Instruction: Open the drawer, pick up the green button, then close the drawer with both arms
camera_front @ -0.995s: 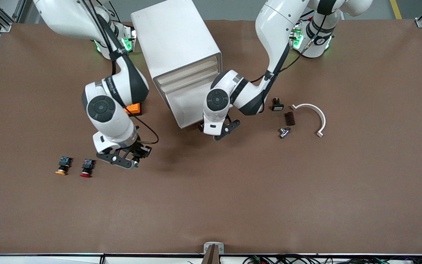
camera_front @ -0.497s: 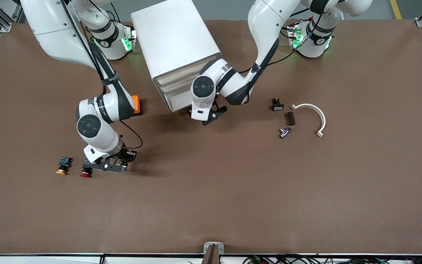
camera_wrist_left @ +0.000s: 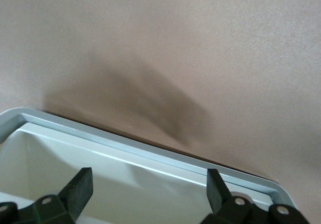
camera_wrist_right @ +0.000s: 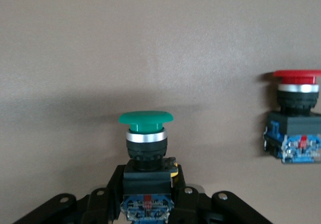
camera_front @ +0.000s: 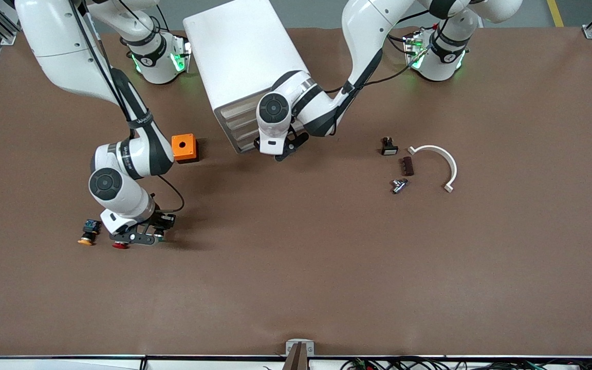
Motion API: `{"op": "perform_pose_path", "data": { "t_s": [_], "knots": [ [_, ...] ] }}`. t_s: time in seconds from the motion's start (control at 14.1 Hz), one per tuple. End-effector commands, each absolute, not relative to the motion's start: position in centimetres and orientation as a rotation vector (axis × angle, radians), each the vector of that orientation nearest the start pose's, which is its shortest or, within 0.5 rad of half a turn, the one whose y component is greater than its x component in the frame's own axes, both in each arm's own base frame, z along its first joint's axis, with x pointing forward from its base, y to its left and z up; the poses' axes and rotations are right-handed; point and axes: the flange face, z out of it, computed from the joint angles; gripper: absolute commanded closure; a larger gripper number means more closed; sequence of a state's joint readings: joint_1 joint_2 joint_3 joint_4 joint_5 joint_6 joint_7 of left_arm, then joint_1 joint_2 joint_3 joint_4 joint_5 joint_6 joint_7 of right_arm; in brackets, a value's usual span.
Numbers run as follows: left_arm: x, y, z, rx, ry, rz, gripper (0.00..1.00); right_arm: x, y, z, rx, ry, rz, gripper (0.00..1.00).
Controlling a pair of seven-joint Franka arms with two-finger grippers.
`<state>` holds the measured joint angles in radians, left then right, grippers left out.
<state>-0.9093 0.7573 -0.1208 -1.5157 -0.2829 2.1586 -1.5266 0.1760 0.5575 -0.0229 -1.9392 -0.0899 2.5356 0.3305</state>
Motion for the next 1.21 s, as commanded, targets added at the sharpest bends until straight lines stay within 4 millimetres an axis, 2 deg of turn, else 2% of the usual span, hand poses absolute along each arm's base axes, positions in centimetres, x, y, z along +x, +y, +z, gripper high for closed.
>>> {"op": "perform_pose_path", "data": {
  "t_s": [0.0, 0.07, 0.21, 0.28, 0.36, 0.5, 0.57, 0.64, 0.78, 0.99, 1.14],
  "knots": [
    [36.5, -59.0, 23.0, -2.873, -1.077, 0.481, 0.0, 61.2, 8.0, 18.3, -3.193, 0.068, -0.1, 0.1],
    [38.1, -57.9, 24.1, -2.853, -1.11, 0.471, 0.0, 61.3, 7.4, 18.2, -3.192, 0.078, -0.096, 0.0],
    [42.3, -54.7, 27.6, -2.842, -1.19, 0.459, 0.0, 61.4, 7.1, 18.8, -3.196, 0.05, -0.09, 0.0],
    [44.6, -52.7, 29.2, -2.836, -1.234, 0.441, 0.0, 61.5, 7.0, 19.5, -3.202, 0.048, -0.067, 0.0],
    [46.8, -50.7, 31.1, -2.837, -1.265, 0.39, 0.0, 61.6, 7.0, 21.2, -3.211, 0.047, -0.03, 0.0],
    [50.5, -46.4, 34.2, -2.824, -1.277, 0.215, 0.0, 61.8, 6.8, 25.3, -3.227, 0.002, 0.033, 0.0],
    [53.1, -43.3, 35.7, -2.814, -1.314, 0.155, 0.0, 61.9, 6.7, 27.3, -3.229, -0.078, 0.056, 0.0],
    [54.6, -41.3, 36.9, -2.805, -1.362, 0.129, 0.0, 62.2, 6.0, 29.7, -3.227, -0.131, 0.068, 0.0],
    [57.4, -36.9, 39.6, -2.816, -1.364, 0.014, 0.0, 62.7, 4.3, 34.2, -3.231, -0.096, 0.138, 0.0],
    [60.1, -29.4, 44.3, -2.877, -1.229, -0.019, 0.0, 63.4, 2.6, 41.6, -3.231, -0.064, 0.282, 0.0],
    [60.9, -25.0, 47.1, -2.901, -1.172, -0.032, 0.0, 63.5, 0.4, 46.0, -3.216, -0.071, 0.355, 0.0]
  ]
}}
